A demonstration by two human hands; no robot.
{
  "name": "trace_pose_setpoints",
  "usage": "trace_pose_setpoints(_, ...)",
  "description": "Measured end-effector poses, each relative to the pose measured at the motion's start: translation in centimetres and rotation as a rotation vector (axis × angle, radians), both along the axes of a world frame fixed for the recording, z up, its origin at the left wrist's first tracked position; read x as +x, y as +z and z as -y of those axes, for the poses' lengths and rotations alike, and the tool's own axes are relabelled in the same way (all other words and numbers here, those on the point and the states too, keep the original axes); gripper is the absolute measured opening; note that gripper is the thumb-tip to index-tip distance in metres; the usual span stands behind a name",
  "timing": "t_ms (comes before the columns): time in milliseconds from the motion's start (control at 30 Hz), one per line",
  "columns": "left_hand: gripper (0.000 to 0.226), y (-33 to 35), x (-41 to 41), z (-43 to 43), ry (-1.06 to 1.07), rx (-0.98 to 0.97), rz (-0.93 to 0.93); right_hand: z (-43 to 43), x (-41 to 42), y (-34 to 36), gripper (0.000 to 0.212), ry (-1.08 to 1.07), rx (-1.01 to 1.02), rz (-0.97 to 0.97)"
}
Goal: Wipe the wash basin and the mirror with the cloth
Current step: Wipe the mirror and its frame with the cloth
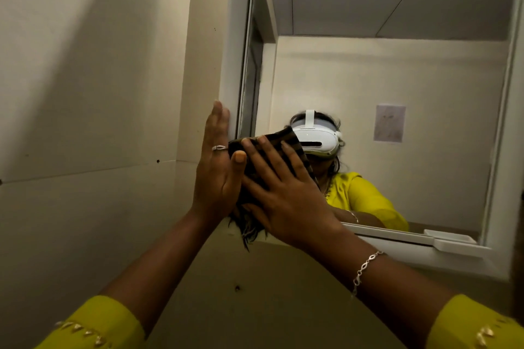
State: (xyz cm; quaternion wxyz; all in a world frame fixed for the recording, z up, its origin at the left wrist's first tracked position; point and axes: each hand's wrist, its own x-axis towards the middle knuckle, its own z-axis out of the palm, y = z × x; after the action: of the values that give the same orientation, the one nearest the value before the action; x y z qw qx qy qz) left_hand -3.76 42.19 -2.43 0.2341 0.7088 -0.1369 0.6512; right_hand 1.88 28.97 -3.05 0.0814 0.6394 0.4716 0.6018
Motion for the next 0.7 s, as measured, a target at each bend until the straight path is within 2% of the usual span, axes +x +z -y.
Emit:
trace_pose_setpoints(300,0.072,-2.5,0.3,0.7,0.238,0.173,0.013,4.9,1.6,2.8,0.051,0.007,-0.406,0.174)
trace_pose_setpoints(433,0.069,-3.7,0.8,1.4,0.309,0.298,0.010,7.4,2.4,4.1,0.056,-0.014,-0.569,0.219)
trace_pose_setpoints(700,0.067,-4.7,1.0,2.0,0.430,0.393,-0.055,11.8,3.4,6.3,0.050,-0.001,-0.725,0.278)
